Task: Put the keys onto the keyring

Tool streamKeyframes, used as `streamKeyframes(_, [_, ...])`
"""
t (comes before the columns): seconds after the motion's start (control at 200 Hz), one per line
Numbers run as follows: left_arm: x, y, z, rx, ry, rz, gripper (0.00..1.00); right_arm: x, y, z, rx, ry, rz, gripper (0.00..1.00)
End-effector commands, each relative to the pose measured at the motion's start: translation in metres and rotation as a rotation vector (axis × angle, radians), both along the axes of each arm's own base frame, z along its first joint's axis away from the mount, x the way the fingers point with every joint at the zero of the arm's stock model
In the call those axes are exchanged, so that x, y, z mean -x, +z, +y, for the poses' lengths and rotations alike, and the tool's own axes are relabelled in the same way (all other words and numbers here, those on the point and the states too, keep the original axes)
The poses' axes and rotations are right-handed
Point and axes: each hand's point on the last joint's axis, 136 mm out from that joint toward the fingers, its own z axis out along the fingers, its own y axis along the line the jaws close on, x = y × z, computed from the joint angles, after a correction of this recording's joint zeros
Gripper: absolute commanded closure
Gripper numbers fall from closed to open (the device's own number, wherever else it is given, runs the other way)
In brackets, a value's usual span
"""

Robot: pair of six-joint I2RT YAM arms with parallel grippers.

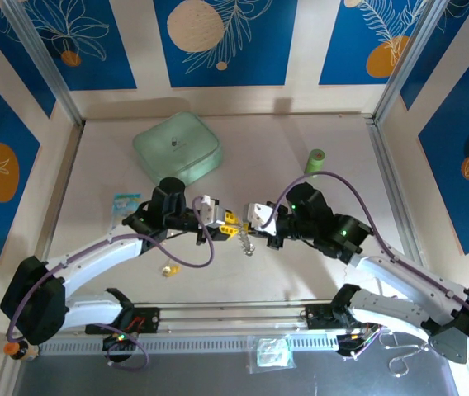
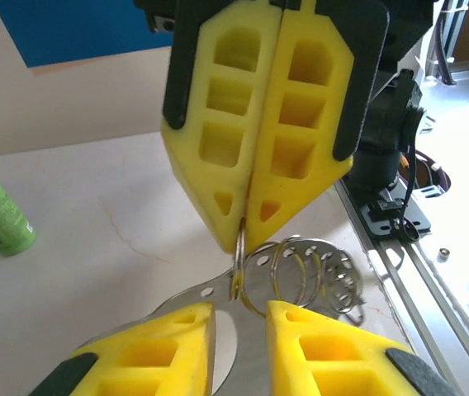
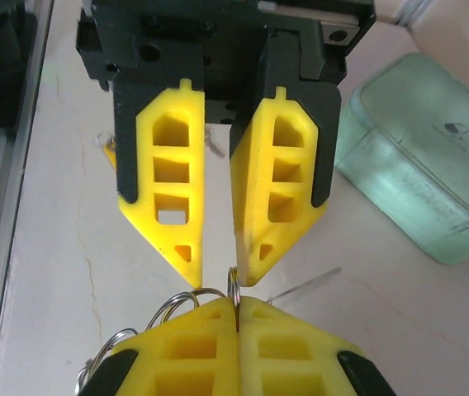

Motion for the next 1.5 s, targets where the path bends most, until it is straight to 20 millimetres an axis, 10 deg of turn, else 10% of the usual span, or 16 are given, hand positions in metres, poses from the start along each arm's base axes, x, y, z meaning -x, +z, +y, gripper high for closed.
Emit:
streamKeyframes(0.0, [0.006, 0.000, -0.002, -0.009, -0.026, -0.015, 0.79, 0.000, 0.004, -0.001, 0.080, 0.025, -0.044, 1.00])
streamKeyframes(0.465, [0.007, 0.000, -0.002, -0.016, -0.031, -0.025, 1.00, 0.000, 0.006, 0.019, 0.118, 0.097, -0.030, 1.00])
streamKeyframes(0.545, [0.007, -0.001, -0.001, -0.014, -0.027, -0.044, 1.00, 0.001, 0.014, 0.013, 0.003, 0.087, 0.004, 0.62])
streamKeyframes(0.6, [0.007, 0.001, 0.000, 0.003, -0.025, -0.061, 1.00, 0.002, 0.019, 0.005, -0.099, 0.084, 0.033, 0.54])
streamKeyframes(1.49, [0.023, 0.018, -0.002, 0.272, -0.085, -0.018, 1.00, 0.010, -0.002, 0.010, -0.381, 0.118, 0.115, 0.78])
